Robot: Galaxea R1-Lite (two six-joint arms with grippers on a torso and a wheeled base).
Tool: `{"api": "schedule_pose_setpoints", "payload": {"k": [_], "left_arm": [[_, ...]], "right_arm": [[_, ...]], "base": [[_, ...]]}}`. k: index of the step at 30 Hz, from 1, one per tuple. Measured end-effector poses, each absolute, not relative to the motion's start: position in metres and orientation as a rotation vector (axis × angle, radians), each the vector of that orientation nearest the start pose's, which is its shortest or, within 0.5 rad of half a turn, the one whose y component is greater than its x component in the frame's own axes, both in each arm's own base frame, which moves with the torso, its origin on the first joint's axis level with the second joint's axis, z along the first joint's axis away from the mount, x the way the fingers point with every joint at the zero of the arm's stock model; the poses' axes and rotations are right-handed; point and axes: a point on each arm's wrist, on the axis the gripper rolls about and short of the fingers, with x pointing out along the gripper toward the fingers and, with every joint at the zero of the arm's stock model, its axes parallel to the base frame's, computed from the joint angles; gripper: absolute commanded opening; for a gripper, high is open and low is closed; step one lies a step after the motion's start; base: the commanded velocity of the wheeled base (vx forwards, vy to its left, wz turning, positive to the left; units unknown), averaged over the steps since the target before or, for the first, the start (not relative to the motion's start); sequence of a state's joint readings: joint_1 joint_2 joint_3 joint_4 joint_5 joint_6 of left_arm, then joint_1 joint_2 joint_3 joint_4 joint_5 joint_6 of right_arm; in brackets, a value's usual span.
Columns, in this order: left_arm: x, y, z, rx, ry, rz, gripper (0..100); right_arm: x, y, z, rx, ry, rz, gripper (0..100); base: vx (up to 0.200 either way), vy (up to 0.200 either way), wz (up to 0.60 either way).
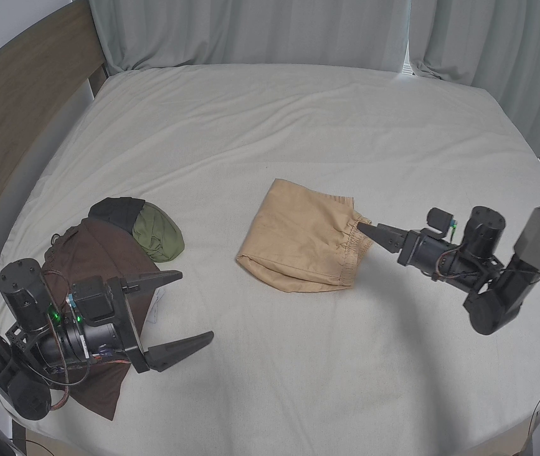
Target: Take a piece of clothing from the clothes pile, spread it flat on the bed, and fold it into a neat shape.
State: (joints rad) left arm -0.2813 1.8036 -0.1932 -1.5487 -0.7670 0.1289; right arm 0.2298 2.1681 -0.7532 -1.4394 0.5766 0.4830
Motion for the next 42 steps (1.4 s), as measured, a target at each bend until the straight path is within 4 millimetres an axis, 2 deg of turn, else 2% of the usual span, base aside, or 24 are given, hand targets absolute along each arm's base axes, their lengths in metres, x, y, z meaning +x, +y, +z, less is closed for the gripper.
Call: {"api": "schedule_pose_setpoints", "payload": {"k": [6, 13, 20, 23, 27, 32, 38, 42], "left_arm": [[0.197, -0.105, 0.126, 0.050, -0.046, -1.185, 100], [0.166, -0.124, 0.140, -0.001, -0.072, -1.274, 100], [0.147, -0.122, 0.155, -0.058, -0.117, -1.236, 100], [0.142, -0.116, 0.162, -0.078, -0.143, -1.203, 100], [0.131, -0.103, 0.170, -0.105, -0.185, -1.145, 100], [0.112, -0.082, 0.180, -0.134, -0.240, -1.074, 100], [0.081, -0.055, 0.184, -0.160, -0.264, -0.982, 100], [0.062, -0.041, 0.181, -0.163, -0.265, -0.924, 100]], "right_arm": [[0.299, 0.075, 0.135, 0.225, 0.091, 0.719, 100], [0.228, 0.054, 0.178, 0.094, 0.011, 0.656, 100], [0.152, 0.035, 0.207, 0.012, -0.091, 0.603, 100], [0.123, 0.029, 0.212, -0.012, -0.137, 0.577, 100], [0.082, 0.020, 0.210, -0.044, -0.209, 0.531, 100], [0.037, 0.012, 0.195, -0.072, -0.288, 0.475, 100], [0.002, 0.008, 0.163, -0.088, -0.336, 0.395, 100], [-0.011, 0.007, 0.137, -0.080, -0.283, 0.364, 100]], "base": [[0.000, 0.000, 0.00], [0.000, 0.000, 0.00], [0.000, 0.000, 0.00], [0.000, 0.000, 0.00], [0.000, 0.000, 0.00], [0.000, 0.000, 0.00], [0.000, 0.000, 0.00], [0.000, 0.000, 0.00]]}}
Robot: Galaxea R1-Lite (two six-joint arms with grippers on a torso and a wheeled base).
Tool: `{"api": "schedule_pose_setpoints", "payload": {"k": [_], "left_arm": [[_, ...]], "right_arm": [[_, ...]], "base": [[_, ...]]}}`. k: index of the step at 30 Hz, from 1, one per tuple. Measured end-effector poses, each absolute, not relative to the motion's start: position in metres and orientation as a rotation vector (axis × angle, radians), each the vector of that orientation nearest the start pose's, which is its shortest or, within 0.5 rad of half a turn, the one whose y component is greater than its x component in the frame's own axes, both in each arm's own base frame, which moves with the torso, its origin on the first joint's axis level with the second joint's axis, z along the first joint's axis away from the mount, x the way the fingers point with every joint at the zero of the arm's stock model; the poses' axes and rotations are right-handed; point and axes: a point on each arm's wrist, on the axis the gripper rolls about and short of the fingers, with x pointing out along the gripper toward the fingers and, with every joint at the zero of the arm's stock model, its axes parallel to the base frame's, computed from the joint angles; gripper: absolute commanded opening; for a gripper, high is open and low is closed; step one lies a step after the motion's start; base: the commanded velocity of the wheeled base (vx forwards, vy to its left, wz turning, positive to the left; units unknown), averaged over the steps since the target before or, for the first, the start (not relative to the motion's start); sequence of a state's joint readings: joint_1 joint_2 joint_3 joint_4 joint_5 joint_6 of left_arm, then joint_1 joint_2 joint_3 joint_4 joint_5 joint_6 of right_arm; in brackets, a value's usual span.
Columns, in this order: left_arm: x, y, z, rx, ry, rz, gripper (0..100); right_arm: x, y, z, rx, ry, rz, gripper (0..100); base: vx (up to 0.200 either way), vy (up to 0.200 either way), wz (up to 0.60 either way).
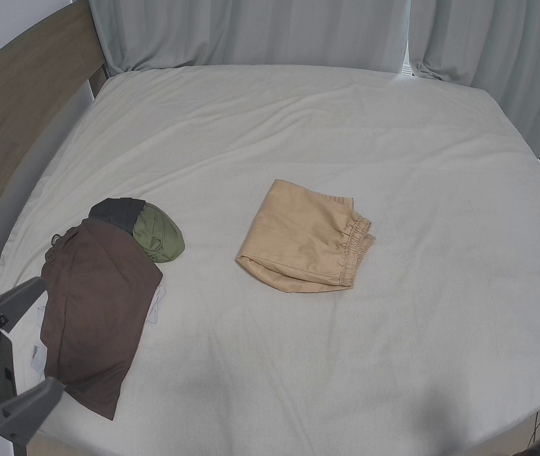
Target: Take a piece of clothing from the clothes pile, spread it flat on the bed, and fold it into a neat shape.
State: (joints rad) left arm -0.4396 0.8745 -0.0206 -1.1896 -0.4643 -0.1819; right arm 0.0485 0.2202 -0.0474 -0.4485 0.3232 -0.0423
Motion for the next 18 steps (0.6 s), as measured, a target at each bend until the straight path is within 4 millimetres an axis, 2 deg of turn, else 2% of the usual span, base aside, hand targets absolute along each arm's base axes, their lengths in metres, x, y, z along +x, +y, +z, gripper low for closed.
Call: {"api": "schedule_pose_setpoints", "payload": {"k": [6, 10, 18], "left_arm": [[0.037, -0.024, 0.169, -0.189, -0.218, -0.830, 100], [0.018, -0.016, 0.160, -0.231, -0.209, -0.768, 100], [-0.011, -0.009, 0.142, -0.237, -0.256, -0.641, 100]], "right_arm": [[-0.020, 0.006, 0.111, -0.065, -0.207, 0.296, 100], [-0.022, 0.005, 0.093, -0.054, -0.089, 0.223, 100], [-0.023, 0.003, 0.088, -0.062, -0.077, 0.137, 100]], "base": [[0.000, 0.000, 0.00], [0.000, 0.000, 0.00], [0.000, 0.000, 0.00]]}}
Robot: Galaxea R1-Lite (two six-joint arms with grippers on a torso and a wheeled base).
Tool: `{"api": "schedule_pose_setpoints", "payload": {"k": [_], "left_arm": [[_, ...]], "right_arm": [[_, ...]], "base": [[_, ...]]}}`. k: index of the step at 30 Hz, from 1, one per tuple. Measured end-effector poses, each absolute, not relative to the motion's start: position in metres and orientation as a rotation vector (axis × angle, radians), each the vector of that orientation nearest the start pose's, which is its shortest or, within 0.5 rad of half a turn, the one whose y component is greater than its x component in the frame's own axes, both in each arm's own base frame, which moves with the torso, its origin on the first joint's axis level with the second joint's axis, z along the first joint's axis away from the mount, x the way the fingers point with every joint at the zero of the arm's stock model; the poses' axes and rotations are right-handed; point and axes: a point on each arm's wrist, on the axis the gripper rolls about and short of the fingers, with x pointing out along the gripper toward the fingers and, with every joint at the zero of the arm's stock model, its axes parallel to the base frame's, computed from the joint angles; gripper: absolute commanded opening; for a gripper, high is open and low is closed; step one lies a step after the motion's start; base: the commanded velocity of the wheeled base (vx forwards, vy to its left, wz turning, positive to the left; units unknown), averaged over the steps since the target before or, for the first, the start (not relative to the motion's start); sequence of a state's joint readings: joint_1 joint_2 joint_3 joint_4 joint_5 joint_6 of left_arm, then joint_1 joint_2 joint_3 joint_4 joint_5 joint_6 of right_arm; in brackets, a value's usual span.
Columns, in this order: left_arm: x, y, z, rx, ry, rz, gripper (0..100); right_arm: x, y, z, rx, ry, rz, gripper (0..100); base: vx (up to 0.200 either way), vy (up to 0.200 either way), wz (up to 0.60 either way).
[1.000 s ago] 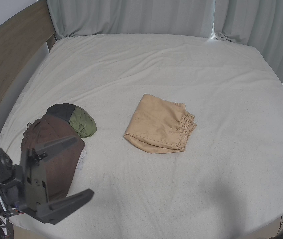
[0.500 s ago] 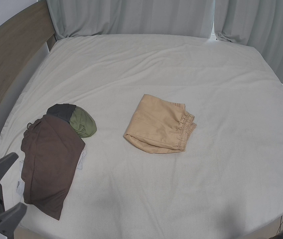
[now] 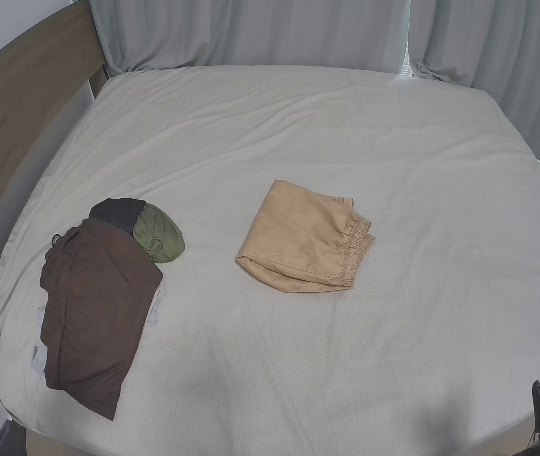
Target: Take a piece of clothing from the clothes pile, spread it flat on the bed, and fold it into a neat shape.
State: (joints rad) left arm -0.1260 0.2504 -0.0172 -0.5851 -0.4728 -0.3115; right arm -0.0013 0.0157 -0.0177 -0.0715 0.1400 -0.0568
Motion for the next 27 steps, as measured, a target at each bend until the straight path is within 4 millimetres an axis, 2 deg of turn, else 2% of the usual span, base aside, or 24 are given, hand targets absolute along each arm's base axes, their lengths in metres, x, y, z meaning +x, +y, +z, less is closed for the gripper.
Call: {"api": "schedule_pose_setpoints", "payload": {"k": [10, 19, 27], "left_arm": [[-0.028, -0.010, 0.118, -0.207, -0.251, -0.531, 100], [-0.024, -0.005, 0.091, -0.075, -0.088, -0.241, 100], [-0.023, 0.001, 0.084, -0.031, -0.035, 0.042, 100]], "right_arm": [[-0.023, 0.001, 0.078, -0.016, 0.021, 0.025, 100], [-0.023, 0.001, 0.080, -0.009, -0.002, 0.021, 100], [-0.023, 0.001, 0.080, -0.008, -0.005, 0.020, 100]], "base": [[0.000, 0.000, 0.00], [0.000, 0.000, 0.00], [0.000, 0.000, 0.00]]}}
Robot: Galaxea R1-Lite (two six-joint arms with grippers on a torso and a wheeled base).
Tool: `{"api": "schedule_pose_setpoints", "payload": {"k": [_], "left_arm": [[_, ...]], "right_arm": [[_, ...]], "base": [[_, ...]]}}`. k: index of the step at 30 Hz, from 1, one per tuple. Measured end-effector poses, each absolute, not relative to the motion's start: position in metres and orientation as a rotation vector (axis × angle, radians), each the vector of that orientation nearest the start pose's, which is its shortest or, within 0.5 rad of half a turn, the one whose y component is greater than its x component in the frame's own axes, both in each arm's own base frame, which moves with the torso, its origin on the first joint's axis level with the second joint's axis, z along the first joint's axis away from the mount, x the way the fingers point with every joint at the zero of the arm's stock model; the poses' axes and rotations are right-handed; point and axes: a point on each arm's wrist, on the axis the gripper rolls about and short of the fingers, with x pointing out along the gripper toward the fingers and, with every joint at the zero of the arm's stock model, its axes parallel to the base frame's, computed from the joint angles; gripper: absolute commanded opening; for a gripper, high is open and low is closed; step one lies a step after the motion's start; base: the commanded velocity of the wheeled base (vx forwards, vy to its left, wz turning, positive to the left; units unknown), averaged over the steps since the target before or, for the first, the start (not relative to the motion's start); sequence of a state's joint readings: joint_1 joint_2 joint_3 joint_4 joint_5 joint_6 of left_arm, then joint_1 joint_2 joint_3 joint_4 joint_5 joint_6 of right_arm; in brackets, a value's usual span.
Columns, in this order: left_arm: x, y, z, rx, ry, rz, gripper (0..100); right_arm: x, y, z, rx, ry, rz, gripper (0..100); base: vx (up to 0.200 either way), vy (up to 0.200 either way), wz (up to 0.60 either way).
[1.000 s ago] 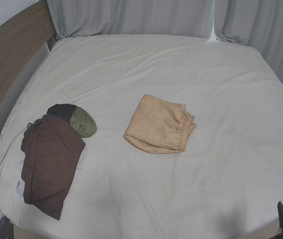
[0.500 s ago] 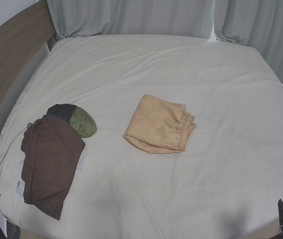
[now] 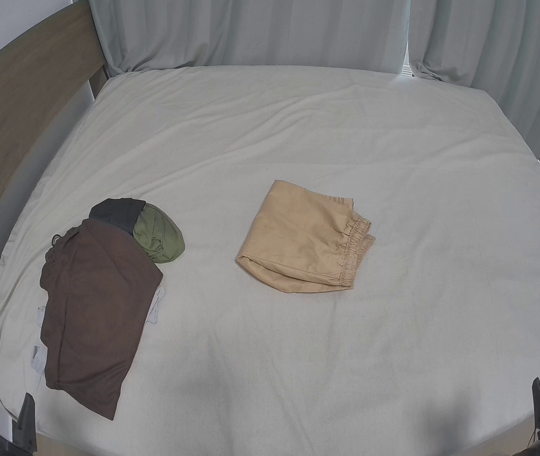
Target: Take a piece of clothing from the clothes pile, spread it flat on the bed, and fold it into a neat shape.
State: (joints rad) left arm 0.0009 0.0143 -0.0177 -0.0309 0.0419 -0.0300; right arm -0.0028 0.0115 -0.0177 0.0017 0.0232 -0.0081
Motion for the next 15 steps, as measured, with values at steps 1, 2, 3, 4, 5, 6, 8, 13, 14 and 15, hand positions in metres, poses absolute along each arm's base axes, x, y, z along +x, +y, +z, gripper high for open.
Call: {"api": "schedule_pose_setpoints", "payload": {"k": [1, 2, 3, 4, 5, 6, 8, 13, 14, 15], "left_arm": [[-0.0231, 0.0013, 0.0833, -0.027, -0.030, 0.058, 100], [-0.0231, 0.0015, 0.0828, -0.023, -0.025, 0.066, 100], [-0.0231, 0.0015, 0.0821, -0.017, -0.018, 0.066, 100], [-0.0231, 0.0013, 0.0817, -0.013, -0.014, 0.059, 100], [-0.0231, 0.0011, 0.0812, -0.008, -0.009, 0.047, 100], [-0.0231, 0.0008, 0.0807, -0.002, -0.004, 0.037, 100], [-0.0231, 0.0007, 0.0804, 0.002, -0.001, 0.030, 100], [-0.0231, 0.0007, 0.0804, 0.013, -0.001, 0.027, 100], [-0.0231, 0.0007, 0.0804, 0.014, -0.001, 0.027, 100], [-0.0231, 0.0007, 0.0804, 0.014, -0.001, 0.027, 100]], "right_arm": [[-0.0233, 0.0006, 0.0805, -0.008, -0.005, 0.021, 100], [-0.0233, 0.0006, 0.0805, -0.008, -0.005, 0.021, 100], [-0.0233, 0.0006, 0.0805, -0.009, -0.005, 0.021, 100], [-0.0233, 0.0006, 0.0805, -0.009, -0.005, 0.021, 100], [-0.0233, 0.0006, 0.0805, -0.011, -0.005, 0.021, 100], [-0.0233, 0.0006, 0.0806, -0.016, -0.006, 0.021, 100], [-0.0232, 0.0006, 0.0807, -0.020, -0.007, 0.022, 100], [-0.0232, 0.0008, 0.0806, -0.019, -0.006, 0.030, 100], [-0.0232, 0.0008, 0.0806, -0.018, -0.006, 0.030, 100], [-0.0232, 0.0008, 0.0806, -0.018, -0.005, 0.030, 100]], "base": [[0.000, 0.000, 0.00], [0.000, 0.000, 0.00], [0.000, 0.000, 0.00], [0.000, 0.000, 0.00], [0.000, 0.000, 0.00], [0.000, 0.000, 0.00], [0.000, 0.000, 0.00], [0.000, 0.000, 0.00], [0.000, 0.000, 0.00], [0.000, 0.000, 0.00]]}}
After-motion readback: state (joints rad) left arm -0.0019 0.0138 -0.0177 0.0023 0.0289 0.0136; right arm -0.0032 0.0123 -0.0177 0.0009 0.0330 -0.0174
